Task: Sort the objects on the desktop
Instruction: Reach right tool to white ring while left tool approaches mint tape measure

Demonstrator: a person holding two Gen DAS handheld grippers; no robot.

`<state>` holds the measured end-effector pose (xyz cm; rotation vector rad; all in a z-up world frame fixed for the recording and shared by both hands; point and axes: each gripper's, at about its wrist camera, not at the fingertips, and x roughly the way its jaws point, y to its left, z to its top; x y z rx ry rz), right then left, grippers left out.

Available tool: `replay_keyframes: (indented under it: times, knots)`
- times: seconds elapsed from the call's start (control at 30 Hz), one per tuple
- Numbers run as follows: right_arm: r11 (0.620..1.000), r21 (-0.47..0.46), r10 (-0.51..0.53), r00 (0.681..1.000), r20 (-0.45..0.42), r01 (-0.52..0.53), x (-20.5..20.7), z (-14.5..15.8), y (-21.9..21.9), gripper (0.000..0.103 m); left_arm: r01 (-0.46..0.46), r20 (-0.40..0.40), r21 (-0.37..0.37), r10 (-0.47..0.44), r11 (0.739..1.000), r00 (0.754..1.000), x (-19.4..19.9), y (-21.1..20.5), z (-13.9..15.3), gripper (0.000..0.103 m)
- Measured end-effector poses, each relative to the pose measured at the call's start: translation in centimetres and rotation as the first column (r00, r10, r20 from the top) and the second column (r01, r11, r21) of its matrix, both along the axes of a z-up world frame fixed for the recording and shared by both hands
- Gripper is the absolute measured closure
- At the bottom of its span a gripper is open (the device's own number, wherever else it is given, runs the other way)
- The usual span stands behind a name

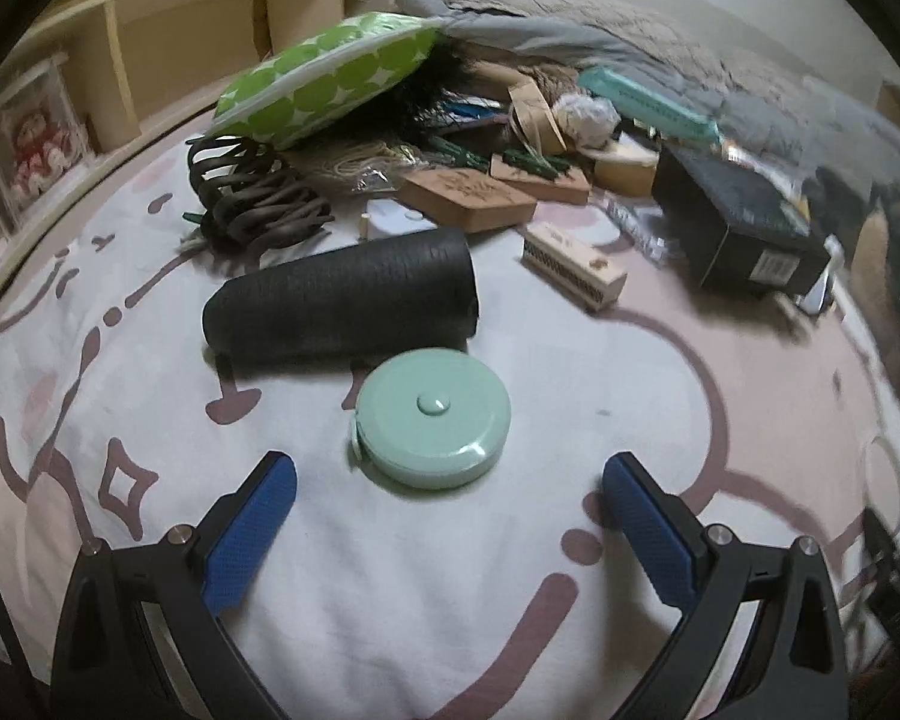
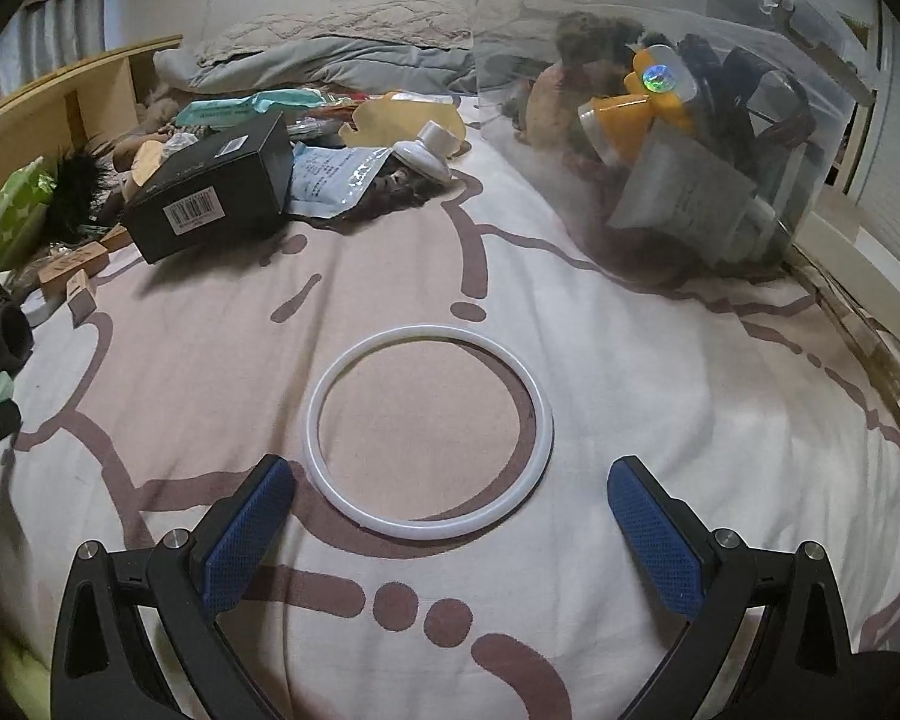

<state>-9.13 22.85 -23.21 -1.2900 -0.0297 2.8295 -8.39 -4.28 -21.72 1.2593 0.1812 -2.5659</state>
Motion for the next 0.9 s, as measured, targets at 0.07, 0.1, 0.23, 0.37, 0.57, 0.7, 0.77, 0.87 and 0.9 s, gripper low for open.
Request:
replay_keyframes:
  times: [0.07,0.1,0.23,0.37,0.57,0.7,0.77,0.87,0.9]
  knots:
    - [1.000,-0.003,-0.005,1.000,-0.005,0.005,-0.1,-0.1,0.0,0.000,0.004,0.008,-0.026,-0.004,1.000,1.000,-0.1,0.2,-0.3,0.000]
    - [1.000,-0.005,-0.008,1.000,-0.007,0.008,0.0,-0.1,0.0,0.000,0.005,0.009,-0.028,-0.004,1.000,1.000,-0.2,0.2,-0.3,0.000]
    - [1.000,-0.016,-0.025,1.000,-0.020,0.024,-0.3,-0.3,0.0,0.000,0.008,0.008,-0.016,-0.008,1.000,1.000,-0.2,-0.1,-0.5,0.000]
    - [0.999,-0.035,-0.037,0.999,0.019,0.037,-0.8,-0.3,0.1,0.000,0.012,0.002,-0.003,-0.012,1.000,1.000,-0.1,-0.1,-0.5,0.000]
    - [0.999,-0.029,-0.037,0.999,0.003,0.038,-0.6,-0.4,0.0,0.000,-0.004,-0.023,0.101,0.006,0.995,1.000,0.2,-1.3,-0.3,0.000]
    - [0.999,-0.026,-0.036,0.999,-0.003,0.036,-0.6,-0.4,0.0,0.000,-0.033,-0.031,0.140,0.037,0.990,0.999,0.1,-1.6,0.0,0.000]
    - [0.999,-0.027,-0.035,0.999,-0.007,0.035,-0.6,-0.4,0.0,0.000,-0.045,-0.048,0.148,0.053,0.988,0.997,0.1,-1.7,0.2,0.000]
    - [0.999,-0.028,-0.032,0.999,0.000,0.032,-0.6,-0.4,0.1,0.000,-0.040,-0.066,0.149,0.050,0.988,0.997,0.0,-1.7,0.3,0.002]
    - [0.999,-0.032,-0.029,1.000,0.005,0.029,-0.6,-0.4,0.2,0.000,-0.032,-0.071,0.153,0.044,0.988,0.997,0.0,-1.7,0.3,0.003]
